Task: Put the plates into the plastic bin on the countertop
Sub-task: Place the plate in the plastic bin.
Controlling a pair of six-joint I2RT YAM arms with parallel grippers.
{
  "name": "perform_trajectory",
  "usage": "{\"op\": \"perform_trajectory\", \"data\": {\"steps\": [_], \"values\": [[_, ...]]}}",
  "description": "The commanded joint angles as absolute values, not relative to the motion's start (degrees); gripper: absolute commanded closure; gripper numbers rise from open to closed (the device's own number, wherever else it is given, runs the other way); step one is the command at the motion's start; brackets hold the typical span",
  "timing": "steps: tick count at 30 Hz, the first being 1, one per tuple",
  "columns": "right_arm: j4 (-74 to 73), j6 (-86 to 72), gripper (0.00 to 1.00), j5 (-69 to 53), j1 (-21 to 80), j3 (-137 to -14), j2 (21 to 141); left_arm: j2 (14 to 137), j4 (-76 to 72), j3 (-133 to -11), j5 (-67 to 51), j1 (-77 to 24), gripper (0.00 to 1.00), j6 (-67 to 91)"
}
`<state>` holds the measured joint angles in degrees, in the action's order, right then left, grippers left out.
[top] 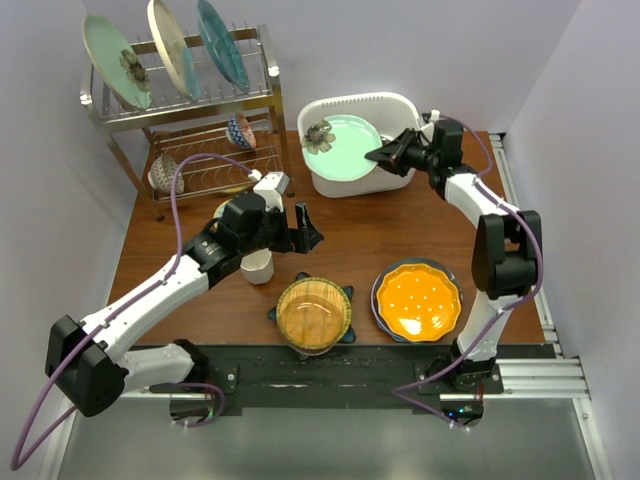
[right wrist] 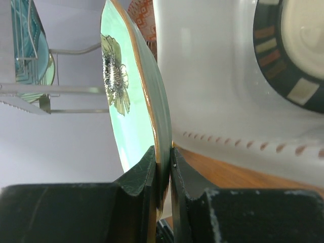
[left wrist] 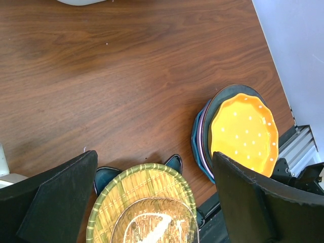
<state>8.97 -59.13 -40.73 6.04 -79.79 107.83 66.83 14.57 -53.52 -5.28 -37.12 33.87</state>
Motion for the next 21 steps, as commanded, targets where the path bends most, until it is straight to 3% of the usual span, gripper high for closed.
{"op": "perform_trajectory", "data": {"steps": [1,21], "values": [[11.4,-59.9,1.00,-44.4,5.5,-90.5,107.7,65.0,13.1,-53.0,-5.0,-36.7,0.00,34.1],[-5.2,-54.0,1.00,-37.4,5.3,-114.3,121.5,64.0,15.6,-53.1,-3.7,-36.7,0.00,32.3]]}}
